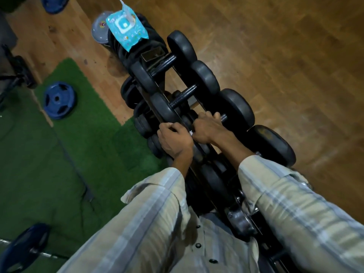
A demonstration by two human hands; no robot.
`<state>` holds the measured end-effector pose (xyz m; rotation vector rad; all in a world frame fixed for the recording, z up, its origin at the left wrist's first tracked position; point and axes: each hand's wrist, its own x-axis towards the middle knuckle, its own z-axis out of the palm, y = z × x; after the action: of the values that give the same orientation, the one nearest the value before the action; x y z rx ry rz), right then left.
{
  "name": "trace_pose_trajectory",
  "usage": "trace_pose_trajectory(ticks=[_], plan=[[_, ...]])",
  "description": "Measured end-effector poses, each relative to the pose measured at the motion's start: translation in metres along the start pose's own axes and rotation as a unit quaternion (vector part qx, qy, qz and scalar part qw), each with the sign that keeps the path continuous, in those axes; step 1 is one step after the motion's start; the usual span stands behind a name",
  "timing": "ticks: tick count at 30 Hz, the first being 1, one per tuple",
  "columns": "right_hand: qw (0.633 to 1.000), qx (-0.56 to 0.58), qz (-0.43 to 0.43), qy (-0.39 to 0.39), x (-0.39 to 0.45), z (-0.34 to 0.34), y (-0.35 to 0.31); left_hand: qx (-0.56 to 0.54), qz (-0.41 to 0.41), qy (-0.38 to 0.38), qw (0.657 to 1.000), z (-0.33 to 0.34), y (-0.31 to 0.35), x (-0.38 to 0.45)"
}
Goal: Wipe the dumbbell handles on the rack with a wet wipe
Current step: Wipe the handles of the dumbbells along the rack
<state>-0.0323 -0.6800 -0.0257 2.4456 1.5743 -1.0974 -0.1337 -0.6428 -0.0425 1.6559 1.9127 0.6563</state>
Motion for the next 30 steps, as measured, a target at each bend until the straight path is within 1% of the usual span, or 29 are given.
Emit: trace_pose_trajectory(ticks=[2,4,6,8,10,12,15,17,20,27,28,30], plan=[[0.999,0.0,-0.016,0.034,-0.003,0.008,0.002,-0.001,0.003,-0.004,1.0,0.0,0.0,0.0],[0.992,0.026,-0.051,0.11,-0.01,0.02,0.01,-0.009,0.008,-0.006,1.0,-0.001,0.001,-0.001],[0.977,0.092,-0.085,0.171,-0.02,0.033,0.022,-0.016,0.004,-0.002,1.0,-0.001,0.002,-0.001],[0.961,0.168,-0.091,0.201,-0.032,0.046,0.028,-0.018,-0.004,-0.001,1.0,-0.001,0.001,0.0],[0.947,0.223,-0.079,0.217,-0.041,0.056,0.028,-0.016,-0.01,-0.007,1.0,-0.002,0.001,-0.001],[0.936,0.262,-0.066,0.226,-0.047,0.063,0.028,-0.015,-0.008,-0.007,1.0,-0.003,0.0,-0.003],[0.93,0.286,-0.038,0.227,-0.053,0.066,0.026,-0.018,-0.005,0.002,1.0,-0.003,0.002,-0.002],[0.918,0.334,0.007,0.214,-0.057,0.065,0.021,-0.019,-0.007,0.008,1.0,-0.003,0.002,-0.001],[0.888,0.403,0.083,0.204,-0.058,0.063,0.014,-0.022,-0.007,0.006,1.0,-0.002,0.002,-0.002],[0.867,0.427,0.173,0.188,-0.055,0.065,0.006,-0.02,-0.004,0.002,1.0,-0.003,0.001,-0.002],[0.86,0.436,0.194,0.183,-0.053,0.066,0.006,-0.019,-0.002,0.001,1.0,-0.003,0.0,-0.002],[0.829,0.48,0.235,0.162,-0.044,0.074,0.006,-0.017,0.005,0.003,1.0,-0.003,-0.002,0.0]])
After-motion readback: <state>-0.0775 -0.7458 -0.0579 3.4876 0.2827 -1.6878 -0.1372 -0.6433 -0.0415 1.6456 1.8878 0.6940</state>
